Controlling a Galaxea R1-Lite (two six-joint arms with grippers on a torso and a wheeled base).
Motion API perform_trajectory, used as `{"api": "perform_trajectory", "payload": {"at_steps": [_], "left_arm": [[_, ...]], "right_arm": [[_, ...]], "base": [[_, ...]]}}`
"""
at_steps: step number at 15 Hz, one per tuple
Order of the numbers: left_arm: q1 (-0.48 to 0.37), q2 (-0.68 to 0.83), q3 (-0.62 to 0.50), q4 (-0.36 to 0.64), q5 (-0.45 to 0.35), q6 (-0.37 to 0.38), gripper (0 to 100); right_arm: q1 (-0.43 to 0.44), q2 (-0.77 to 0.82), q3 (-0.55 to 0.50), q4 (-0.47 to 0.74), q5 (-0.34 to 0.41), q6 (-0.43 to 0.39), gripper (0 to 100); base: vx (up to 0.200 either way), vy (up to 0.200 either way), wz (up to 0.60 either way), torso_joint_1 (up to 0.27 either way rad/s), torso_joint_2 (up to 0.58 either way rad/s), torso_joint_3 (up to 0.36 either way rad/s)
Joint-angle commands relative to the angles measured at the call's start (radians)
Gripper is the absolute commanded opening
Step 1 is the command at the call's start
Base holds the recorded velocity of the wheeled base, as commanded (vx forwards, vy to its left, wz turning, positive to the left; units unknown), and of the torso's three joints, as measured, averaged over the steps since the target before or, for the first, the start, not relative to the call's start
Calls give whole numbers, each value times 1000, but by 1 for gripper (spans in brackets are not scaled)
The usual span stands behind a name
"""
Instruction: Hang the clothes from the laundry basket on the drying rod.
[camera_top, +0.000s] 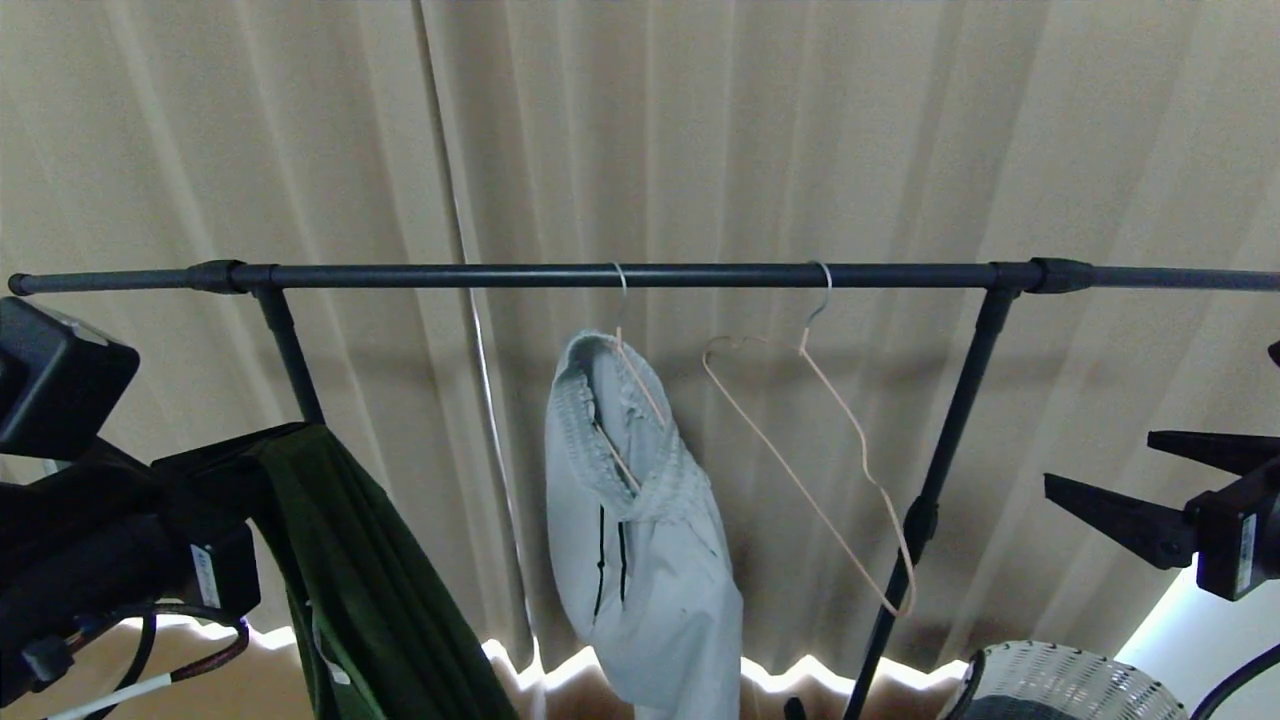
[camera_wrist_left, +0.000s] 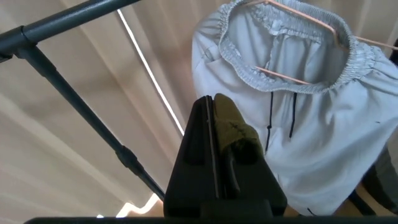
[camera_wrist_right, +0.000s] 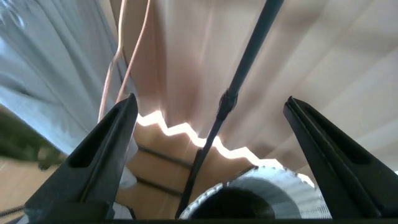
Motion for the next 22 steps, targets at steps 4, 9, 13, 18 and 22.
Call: {"api": "perform_trajectory", "payload": {"at_steps": [4, 9, 13, 18, 22], "left_arm": [[0, 1, 1, 0, 1, 3, 0], [0, -4, 17, 0, 1, 3, 0], [0, -7, 38, 0, 1, -7, 0], [0, -15, 63, 0, 1, -8, 0], [-3, -19, 66, 0, -1, -4, 0]], "right_arm": [[1, 1, 1, 0, -1, -2, 100], [1, 4, 4, 0, -1, -1, 100], [5, 36, 13, 2, 1, -1, 100], [10, 194, -28, -44, -25, 6, 100], [4, 362, -66, -129, -24, 19, 100]], "base": [[0, 200, 0, 5, 1, 5], [0, 0, 0, 0, 0, 0], [0, 0, 0, 0, 0, 0], [0, 0, 0, 0, 0, 0], [0, 0, 0, 0, 0, 0]]}}
